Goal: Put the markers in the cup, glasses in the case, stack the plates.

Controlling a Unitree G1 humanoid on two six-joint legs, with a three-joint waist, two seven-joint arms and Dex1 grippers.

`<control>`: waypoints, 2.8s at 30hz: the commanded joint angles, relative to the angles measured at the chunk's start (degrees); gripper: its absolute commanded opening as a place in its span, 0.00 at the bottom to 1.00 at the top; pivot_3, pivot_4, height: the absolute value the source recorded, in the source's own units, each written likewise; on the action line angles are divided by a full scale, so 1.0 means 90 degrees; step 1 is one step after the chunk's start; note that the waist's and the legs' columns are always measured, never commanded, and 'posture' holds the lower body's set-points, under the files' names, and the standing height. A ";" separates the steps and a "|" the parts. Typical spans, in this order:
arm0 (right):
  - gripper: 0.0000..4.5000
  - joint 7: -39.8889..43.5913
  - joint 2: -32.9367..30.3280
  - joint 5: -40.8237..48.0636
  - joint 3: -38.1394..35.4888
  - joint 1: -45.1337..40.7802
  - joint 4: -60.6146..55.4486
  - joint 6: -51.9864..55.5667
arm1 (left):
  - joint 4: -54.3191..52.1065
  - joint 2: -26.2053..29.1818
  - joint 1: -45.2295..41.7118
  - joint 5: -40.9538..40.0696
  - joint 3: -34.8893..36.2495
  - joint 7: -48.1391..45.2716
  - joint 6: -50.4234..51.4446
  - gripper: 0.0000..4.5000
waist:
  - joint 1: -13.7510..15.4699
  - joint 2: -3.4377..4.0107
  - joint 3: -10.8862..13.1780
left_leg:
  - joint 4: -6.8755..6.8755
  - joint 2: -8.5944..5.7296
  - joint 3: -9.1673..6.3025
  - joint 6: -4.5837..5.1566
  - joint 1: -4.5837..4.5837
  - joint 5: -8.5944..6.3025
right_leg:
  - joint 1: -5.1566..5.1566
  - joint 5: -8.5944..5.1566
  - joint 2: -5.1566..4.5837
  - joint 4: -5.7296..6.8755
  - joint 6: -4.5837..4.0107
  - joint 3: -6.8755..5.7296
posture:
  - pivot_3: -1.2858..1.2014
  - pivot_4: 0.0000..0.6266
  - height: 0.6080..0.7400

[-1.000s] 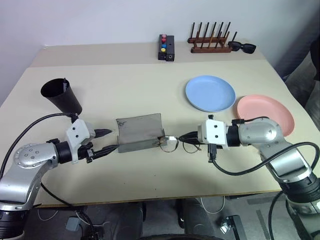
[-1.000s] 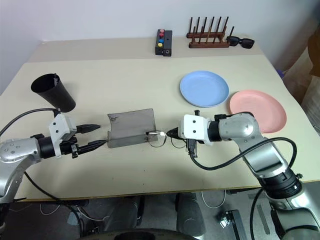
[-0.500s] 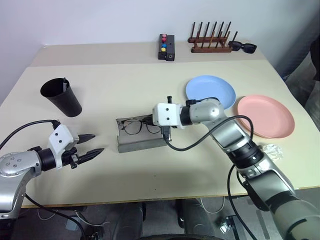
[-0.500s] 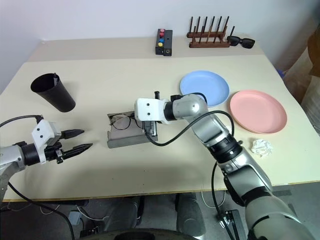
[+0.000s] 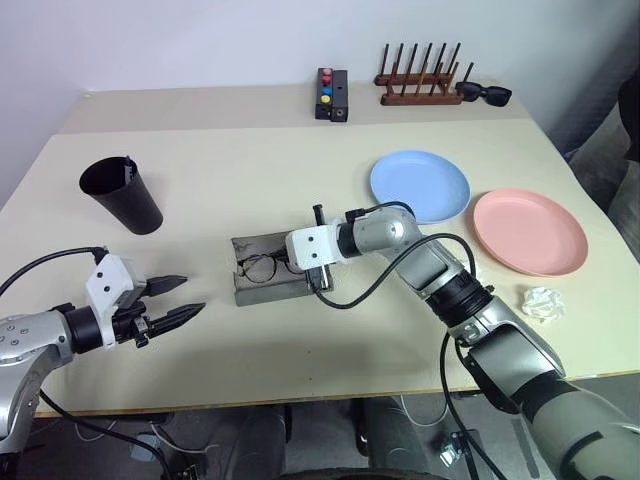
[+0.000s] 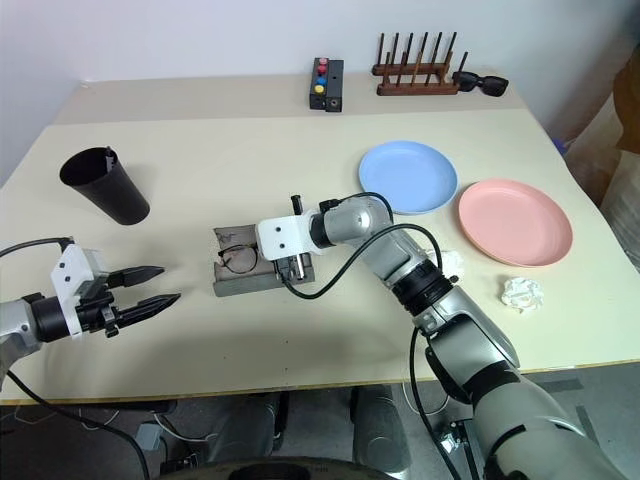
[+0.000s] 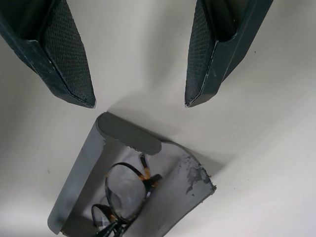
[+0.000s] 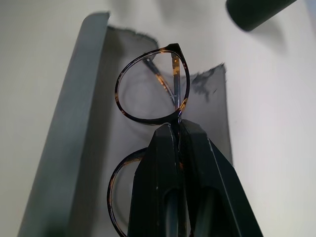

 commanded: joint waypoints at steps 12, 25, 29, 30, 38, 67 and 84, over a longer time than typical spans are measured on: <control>0.30 0.0355 -0.0017 0.0078 -0.0182 0.0164 -0.0679 0.0487 | 0.0044 -0.0002 -0.0244 0.0050 -0.0009 0.0043 -0.0146 0.65 | -0.0002 0.0000 0.0000 | -0.0002 0.0000 -0.0001 0.0000 0.0001 0.0000 | 0.0000 0.0000 0.0000 0.0001 0.0000 0.0000 | 0.52 0.24 0.99; 0.61 0.0247 -0.0223 0.0602 -0.0907 0.0142 -0.1315 0.0588 | 0.0340 -0.0200 -0.1048 0.0020 0.0069 0.0425 -0.0167 0.65 | 0.0018 0.0000 0.0000 | -0.0002 0.0000 -0.0001 -0.0001 0.0000 0.0000 | 0.0000 0.0001 0.0000 0.0000 0.0002 0.0000 | 0.52 0.24 0.99; 0.61 0.0015 -0.0245 0.0734 -0.1155 0.0351 -0.1549 0.0823 | 0.0624 -0.0285 -0.1493 0.0082 -0.0065 0.0588 -0.0197 0.65 | 0.0014 0.0000 0.0000 | -0.0006 0.0000 -0.0001 0.0000 0.0002 0.0000 | 0.0000 0.0001 0.0000 0.0001 0.0002 0.0000 | 0.52 0.24 0.99; 0.56 -0.0015 -0.0264 0.0784 -0.1208 0.0442 -0.1636 0.0895 | 0.0746 -0.0336 -0.1681 0.0106 -0.0121 0.0668 -0.0189 0.59 | 0.0017 0.0000 0.0000 | -0.0007 0.0000 -0.0002 -0.0001 0.0003 0.0000 | 0.0000 0.0001 0.0001 0.0001 0.0002 -0.0001 | 0.52 0.24 0.99; 0.00 -0.0173 -0.0537 0.1154 -0.1526 0.1211 -0.2593 0.1493 | 0.2115 -0.0930 -0.3409 0.0524 -0.1081 0.1020 -0.0191 0.01 | 0.0065 -0.0003 -0.0001 | 0.0001 -0.0002 -0.0003 -0.0001 0.0000 0.0001 | 0.0004 0.0013 0.0001 0.0002 0.0024 -0.0001 | 0.52 0.24 0.99; 0.00 -0.0614 -0.1340 0.1708 -0.2063 0.2497 -0.3935 0.2133 | 0.3672 -0.1261 -0.4815 0.1290 -0.2923 -0.1729 -0.0075 0.01 | 0.0029 -0.0005 -0.0002 | 0.0007 -0.0001 -0.0002 0.0000 -0.0004 0.0000 | 0.0004 0.0012 0.0003 0.0004 0.0028 0.0001 | 0.52 0.24 0.99; 0.00 -0.0339 -0.1483 0.1960 -0.2088 0.2506 -0.3707 0.2072 | 0.1466 -0.1099 -0.3465 0.1184 -0.3150 -0.1400 0.0262 0.01 | 0.0037 -0.0004 -0.0002 | 0.0007 0.0000 -0.0003 0.0000 -0.0002 0.0000 | 0.0005 0.0001 0.0002 0.0003 0.0008 0.0002 | 0.52 0.24 0.99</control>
